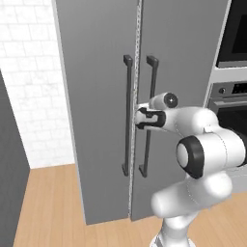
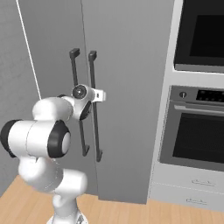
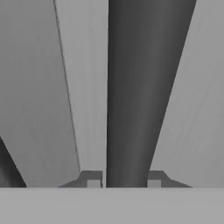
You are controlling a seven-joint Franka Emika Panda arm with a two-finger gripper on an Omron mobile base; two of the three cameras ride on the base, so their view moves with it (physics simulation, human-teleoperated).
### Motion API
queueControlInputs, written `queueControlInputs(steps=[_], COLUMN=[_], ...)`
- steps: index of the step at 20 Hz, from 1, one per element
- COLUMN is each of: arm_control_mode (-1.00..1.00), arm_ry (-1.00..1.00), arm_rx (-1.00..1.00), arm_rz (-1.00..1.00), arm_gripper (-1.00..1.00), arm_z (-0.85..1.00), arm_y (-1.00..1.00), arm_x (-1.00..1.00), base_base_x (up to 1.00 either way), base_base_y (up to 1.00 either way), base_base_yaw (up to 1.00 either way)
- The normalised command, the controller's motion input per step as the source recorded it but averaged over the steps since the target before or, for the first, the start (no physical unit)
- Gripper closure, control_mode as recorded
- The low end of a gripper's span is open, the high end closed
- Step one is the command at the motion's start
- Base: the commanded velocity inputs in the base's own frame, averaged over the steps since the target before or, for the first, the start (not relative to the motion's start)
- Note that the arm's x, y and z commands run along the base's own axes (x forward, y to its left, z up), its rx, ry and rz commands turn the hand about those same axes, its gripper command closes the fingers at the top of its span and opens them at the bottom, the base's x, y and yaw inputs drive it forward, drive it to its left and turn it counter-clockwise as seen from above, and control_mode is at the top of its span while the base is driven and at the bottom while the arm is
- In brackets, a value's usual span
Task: Take the strawberry from the fridge and place it on top of the pancake, located on the dining counter.
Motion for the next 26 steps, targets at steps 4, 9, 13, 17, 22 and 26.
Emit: queueControlInputs(steps=[4, 9, 13, 17, 22, 26], arm_control_mode=[-1.0, -1.0, -1.0, -1.0, -1.0, -1.0], arm_ry=[-0.06, -0.04, 0.0, 0.12, 0.15, 0.0], arm_rx=[0.0, 0.01, 0.03, -0.02, -0.01, 0.0], arm_rz=[0.0, 0.0, 0.0, 0.0, 0.01, 0.03], arm_gripper=[1.0, 1.0, 1.0, -1.0, -1.0, -1.0], arm_z=[0.0, 0.0, 0.0, -0.28, 0.08, 0.38], arm_y=[-0.34, -0.48, -0.51, -0.11, -0.07, -0.3], arm_x=[-1.0, -1.0, -1.0, -0.22, -0.33, -0.63], base_base_x=[0.0, 0.0, 0.0, 0.0, 0.0, 0.0], base_base_y=[0.0, 0.0, 0.0, 0.0, 0.0, 0.0], base_base_yaw=[0.0, 0.0, 0.0, 0.0, 0.0, 0.0])
